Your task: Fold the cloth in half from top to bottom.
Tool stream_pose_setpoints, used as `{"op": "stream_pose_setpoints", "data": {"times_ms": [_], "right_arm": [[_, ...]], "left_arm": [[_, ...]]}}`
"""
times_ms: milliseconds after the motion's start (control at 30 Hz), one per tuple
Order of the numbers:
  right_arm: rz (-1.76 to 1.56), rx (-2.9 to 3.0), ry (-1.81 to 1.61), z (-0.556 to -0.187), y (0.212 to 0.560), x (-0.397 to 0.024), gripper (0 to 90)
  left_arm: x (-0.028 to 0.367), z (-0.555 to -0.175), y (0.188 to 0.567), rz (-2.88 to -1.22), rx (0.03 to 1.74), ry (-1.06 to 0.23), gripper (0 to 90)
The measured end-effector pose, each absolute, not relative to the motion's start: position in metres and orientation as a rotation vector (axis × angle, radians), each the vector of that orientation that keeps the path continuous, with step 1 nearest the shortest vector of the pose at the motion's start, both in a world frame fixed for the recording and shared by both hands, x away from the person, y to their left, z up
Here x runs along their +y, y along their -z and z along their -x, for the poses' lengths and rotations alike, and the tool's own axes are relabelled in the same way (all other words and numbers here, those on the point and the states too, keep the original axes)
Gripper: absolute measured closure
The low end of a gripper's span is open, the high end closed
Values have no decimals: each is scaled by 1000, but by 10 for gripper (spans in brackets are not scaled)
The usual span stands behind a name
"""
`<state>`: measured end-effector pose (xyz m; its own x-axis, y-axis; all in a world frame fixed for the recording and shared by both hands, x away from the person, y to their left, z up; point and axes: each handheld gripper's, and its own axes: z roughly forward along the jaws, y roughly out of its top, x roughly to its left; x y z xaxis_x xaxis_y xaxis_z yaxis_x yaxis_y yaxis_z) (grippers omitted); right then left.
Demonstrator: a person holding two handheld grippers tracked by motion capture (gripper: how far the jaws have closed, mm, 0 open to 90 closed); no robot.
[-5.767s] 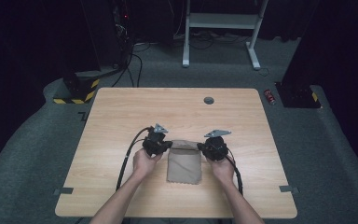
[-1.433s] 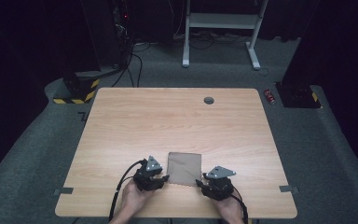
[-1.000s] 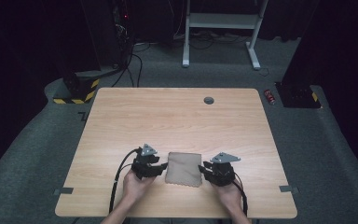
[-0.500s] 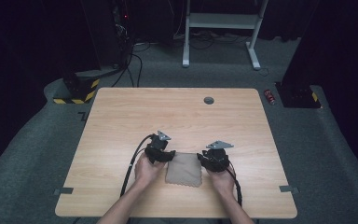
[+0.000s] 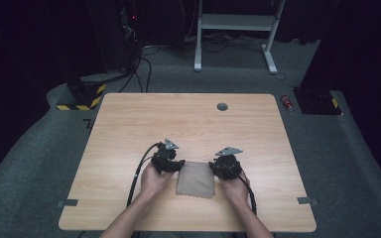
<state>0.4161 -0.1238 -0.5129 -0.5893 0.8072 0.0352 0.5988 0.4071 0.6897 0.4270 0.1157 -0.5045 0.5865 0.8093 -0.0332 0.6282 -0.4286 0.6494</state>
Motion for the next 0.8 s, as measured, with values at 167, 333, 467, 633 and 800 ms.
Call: {"op": "stream_pose_setpoints", "data": {"times_ms": [167,333,467,633,800], "right_arm": [[-1184,2412,-952,-420,513,-122,881],[-1161,2424,-922,-425,510,-118,895],[-1155,2406,-918,-430,506,-117,895],[-1168,2375,-903,-444,498,-113,895],[-1166,2374,-865,-456,500,-107,894]], "left_arm": [[112,-430,508,-2216,1081,-350,724],[111,-435,507,-2223,1075,-315,871],[112,-441,505,-2200,1065,-363,878],[115,-453,506,-2113,1121,-363,877],[115,-454,506,-2079,1156,-381,752]]}}
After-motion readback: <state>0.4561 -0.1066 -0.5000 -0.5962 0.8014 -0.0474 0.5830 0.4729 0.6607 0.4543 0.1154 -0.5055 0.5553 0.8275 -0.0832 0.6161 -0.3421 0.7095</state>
